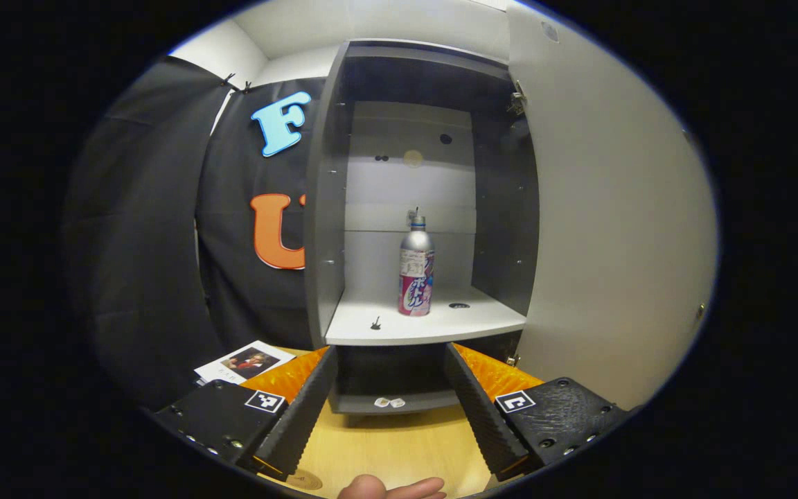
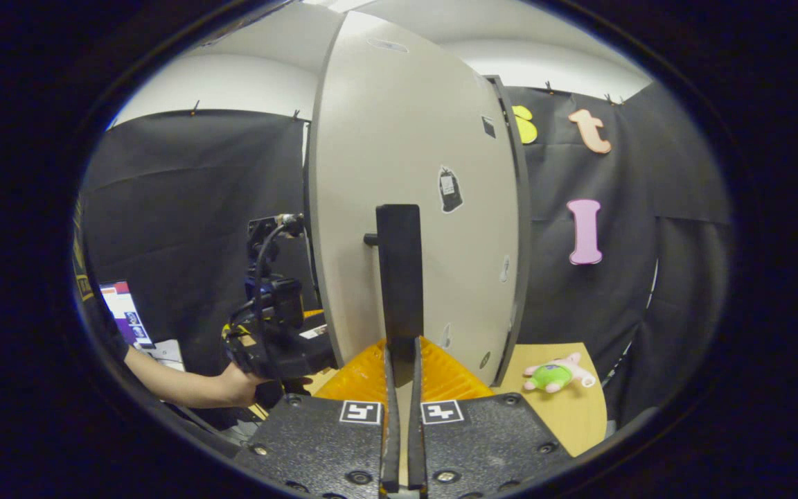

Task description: Open the cabinet door with the right hand, grasp the bottle in the cabinet with the left hand and place it on the coaster, then close the cabinet door with the right hand.

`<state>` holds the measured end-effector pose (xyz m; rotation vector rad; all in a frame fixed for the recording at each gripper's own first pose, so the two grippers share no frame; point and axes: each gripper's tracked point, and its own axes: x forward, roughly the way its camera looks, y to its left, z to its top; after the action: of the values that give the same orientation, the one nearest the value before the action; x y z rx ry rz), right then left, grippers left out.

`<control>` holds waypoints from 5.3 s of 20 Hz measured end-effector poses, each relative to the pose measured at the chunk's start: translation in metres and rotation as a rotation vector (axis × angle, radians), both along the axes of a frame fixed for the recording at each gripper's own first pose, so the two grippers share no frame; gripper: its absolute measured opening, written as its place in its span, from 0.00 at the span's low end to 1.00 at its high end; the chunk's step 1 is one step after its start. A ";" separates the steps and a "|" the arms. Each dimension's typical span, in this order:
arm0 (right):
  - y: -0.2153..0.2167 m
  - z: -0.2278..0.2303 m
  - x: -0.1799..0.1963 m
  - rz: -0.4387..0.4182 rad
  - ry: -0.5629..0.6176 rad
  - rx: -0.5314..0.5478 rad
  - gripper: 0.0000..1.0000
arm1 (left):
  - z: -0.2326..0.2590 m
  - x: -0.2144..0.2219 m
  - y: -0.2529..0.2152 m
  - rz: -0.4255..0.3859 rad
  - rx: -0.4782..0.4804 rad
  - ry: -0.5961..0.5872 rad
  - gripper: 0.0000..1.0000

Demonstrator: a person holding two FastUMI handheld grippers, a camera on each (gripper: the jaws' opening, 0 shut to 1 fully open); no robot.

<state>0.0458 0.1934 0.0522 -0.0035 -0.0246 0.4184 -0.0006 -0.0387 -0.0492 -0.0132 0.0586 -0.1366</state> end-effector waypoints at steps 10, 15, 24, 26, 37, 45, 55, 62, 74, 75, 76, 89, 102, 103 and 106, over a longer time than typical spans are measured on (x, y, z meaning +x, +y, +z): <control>-0.020 -0.001 0.001 -0.095 -0.002 0.020 0.06 | 0.031 0.120 -0.036 -0.020 0.012 -0.079 0.94; -0.034 0.000 0.003 -0.176 0.003 0.036 0.05 | 0.047 0.168 -0.049 -0.006 0.036 -0.120 0.94; -0.061 0.000 0.005 -0.320 0.006 0.056 0.05 | 0.055 0.245 -0.057 0.033 0.035 -0.113 0.96; -0.068 0.001 0.007 -0.355 0.007 0.061 0.05 | 0.055 0.252 -0.059 0.030 0.031 -0.113 0.97; -0.068 -0.001 0.009 -0.342 0.002 0.042 0.05 | 0.055 0.258 -0.058 0.047 0.014 -0.126 1.00; -0.067 0.000 0.014 -0.335 0.000 0.062 0.05 | 0.062 0.240 -0.046 0.080 0.035 -0.127 0.77; -0.054 0.001 0.018 -0.208 0.000 0.069 0.05 | 0.065 0.129 0.002 0.140 -0.002 -0.124 0.76; -0.058 0.002 0.020 -0.106 -0.002 0.087 0.05 | 0.083 0.046 0.054 0.242 -0.023 -0.146 0.76; -0.059 0.001 0.021 -0.133 -0.067 0.079 0.05 | 0.049 -0.016 0.109 0.329 0.091 -0.162 0.76; -0.062 -0.001 0.022 -0.174 -0.080 0.054 0.05 | 0.040 -0.020 0.113 0.341 0.096 -0.165 0.76; -0.062 -0.002 0.020 -0.209 -0.097 0.010 0.05 | 0.030 -0.023 0.116 0.353 0.094 -0.171 0.76; -0.098 -0.090 0.006 -0.365 0.046 -0.219 0.08 | -0.152 -0.072 0.159 0.485 0.032 -0.109 0.76; -0.074 -0.135 0.021 -0.355 0.108 -0.333 0.08 | -0.274 -0.079 0.190 0.545 0.053 -0.057 0.77; -0.072 -0.134 0.024 -0.351 0.104 -0.342 0.08 | -0.282 -0.079 0.187 0.541 0.042 -0.041 0.77; -0.065 -0.134 0.029 -0.340 0.093 -0.362 0.08 | -0.277 -0.080 0.194 0.560 0.082 -0.072 0.77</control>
<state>0.0747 0.1285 -0.0820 -0.3409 0.1419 0.0781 -0.0804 0.1552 -0.3265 0.0567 -0.0128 0.4249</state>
